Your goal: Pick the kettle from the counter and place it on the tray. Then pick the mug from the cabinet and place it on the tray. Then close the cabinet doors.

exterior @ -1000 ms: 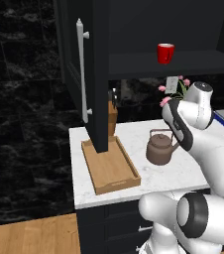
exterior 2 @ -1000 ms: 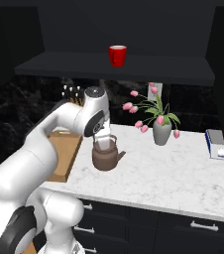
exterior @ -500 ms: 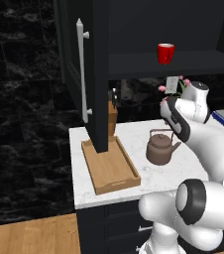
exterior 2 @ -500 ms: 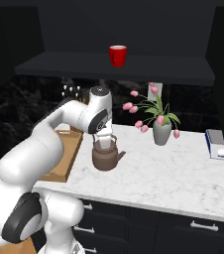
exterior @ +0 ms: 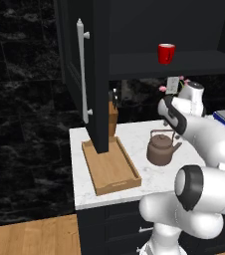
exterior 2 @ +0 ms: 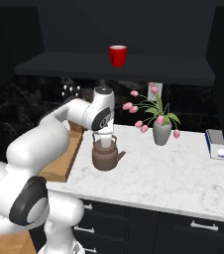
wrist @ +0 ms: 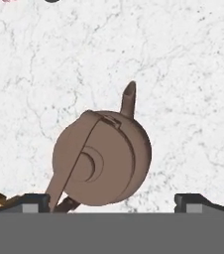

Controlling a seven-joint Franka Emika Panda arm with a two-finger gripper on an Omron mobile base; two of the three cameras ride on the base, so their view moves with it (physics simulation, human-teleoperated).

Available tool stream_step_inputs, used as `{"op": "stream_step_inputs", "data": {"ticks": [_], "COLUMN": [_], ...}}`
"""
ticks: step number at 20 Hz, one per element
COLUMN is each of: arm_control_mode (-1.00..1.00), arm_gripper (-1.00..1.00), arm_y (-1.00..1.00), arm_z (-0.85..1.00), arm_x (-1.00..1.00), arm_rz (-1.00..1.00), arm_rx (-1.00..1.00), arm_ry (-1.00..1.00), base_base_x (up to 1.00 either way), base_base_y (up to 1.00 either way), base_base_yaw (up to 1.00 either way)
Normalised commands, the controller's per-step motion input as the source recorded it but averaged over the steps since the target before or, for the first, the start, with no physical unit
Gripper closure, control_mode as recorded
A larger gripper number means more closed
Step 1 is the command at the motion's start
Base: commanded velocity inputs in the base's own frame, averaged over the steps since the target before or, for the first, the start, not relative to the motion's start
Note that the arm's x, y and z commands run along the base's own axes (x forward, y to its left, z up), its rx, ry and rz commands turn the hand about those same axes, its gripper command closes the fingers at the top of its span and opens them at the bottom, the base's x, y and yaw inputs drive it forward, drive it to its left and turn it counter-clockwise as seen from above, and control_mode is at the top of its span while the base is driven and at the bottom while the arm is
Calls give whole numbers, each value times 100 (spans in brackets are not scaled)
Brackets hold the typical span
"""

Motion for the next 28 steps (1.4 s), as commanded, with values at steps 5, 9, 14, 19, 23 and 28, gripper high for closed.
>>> {"op": "stream_step_inputs", "data": {"ticks": [5,9,14,19,23,28], "arm_control_mode": [-100,-100,-100,-100,-100,-100], "arm_gripper": [-100,-100,-100,-100,-100,-100], "arm_y": [0,0,0,0,0,0], "arm_z": [-12,-17,-17,-12,-7,-8], "arm_x": [19,18,17,16,14,15], "arm_rz": [-4,-2,-2,-2,-2,-3], "arm_rx": [0,0,0,1,2,1], "arm_ry": [5,5,5,3,2,4], "base_base_x": [0,0,0,0,0,0], "base_base_y": [0,0,0,0,0,0], "base_base_yaw": [0,0,0,0,0,0]}}
